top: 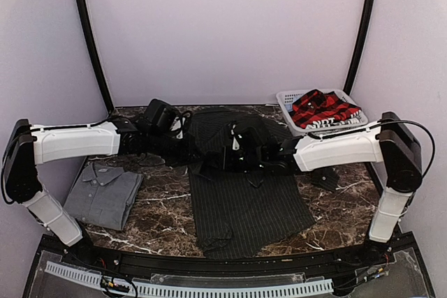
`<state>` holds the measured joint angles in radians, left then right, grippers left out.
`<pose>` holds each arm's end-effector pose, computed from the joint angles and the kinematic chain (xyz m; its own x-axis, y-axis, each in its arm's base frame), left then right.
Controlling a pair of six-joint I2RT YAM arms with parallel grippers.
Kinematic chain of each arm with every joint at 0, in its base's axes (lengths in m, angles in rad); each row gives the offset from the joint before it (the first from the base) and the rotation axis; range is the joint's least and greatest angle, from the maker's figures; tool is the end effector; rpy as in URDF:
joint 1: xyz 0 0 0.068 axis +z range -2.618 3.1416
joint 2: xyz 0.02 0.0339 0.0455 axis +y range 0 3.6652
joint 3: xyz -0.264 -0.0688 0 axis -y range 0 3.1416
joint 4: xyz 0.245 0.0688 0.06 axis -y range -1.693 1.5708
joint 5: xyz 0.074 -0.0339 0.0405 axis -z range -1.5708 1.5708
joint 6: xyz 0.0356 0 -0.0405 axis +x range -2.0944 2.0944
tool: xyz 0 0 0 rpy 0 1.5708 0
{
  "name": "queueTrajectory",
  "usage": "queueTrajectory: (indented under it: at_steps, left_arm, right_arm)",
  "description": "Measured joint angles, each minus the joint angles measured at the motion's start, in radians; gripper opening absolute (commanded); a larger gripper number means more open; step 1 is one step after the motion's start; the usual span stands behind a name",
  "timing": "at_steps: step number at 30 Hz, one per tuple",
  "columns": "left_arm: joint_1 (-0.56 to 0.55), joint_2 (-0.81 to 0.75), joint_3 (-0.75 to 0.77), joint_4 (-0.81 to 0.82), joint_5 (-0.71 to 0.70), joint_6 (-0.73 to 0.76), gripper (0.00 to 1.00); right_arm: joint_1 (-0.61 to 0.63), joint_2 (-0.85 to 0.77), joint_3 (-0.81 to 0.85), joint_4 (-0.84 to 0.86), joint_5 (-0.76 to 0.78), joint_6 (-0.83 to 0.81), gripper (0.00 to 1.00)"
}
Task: Fold and stack the long sleeve shirts
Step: Pass from the left arm to the right, then fold the sleeve at the center of the board.
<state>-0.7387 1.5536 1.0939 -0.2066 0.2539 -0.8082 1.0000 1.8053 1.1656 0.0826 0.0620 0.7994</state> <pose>0.2505 -0.2402 0.2555 -0.8925 -0.1338 -0.4308 0.2207 0.7034 -0.6756 0.2216 0.3410 0.2142 -0.7809 0.1082 -0.6152 -0.3609 0.7258 0.5857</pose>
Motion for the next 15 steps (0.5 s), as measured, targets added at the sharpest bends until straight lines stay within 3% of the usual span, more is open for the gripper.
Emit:
queueTrajectory:
  at_steps: [3,5,10,15]
  left_arm:
    - [0.009,0.0,0.011,-0.01,0.007,0.023,0.28]
    - [0.019,0.0,0.029,-0.016,0.017,0.038,0.32]
    - [0.11,-0.004,0.089,-0.02,0.051,0.066,0.33]
    - [0.225,0.008,0.139,-0.023,0.087,0.093,0.3]
  right_arm:
    - [-0.014,0.0,0.041,-0.057,0.04,-0.029,0.0]
    - [-0.035,-0.011,0.06,-0.097,0.068,-0.062,0.0]
    - [-0.153,-0.082,0.153,-0.249,0.168,-0.214,0.0]
    - [-0.31,-0.119,0.385,-0.317,0.203,-0.433,0.0]
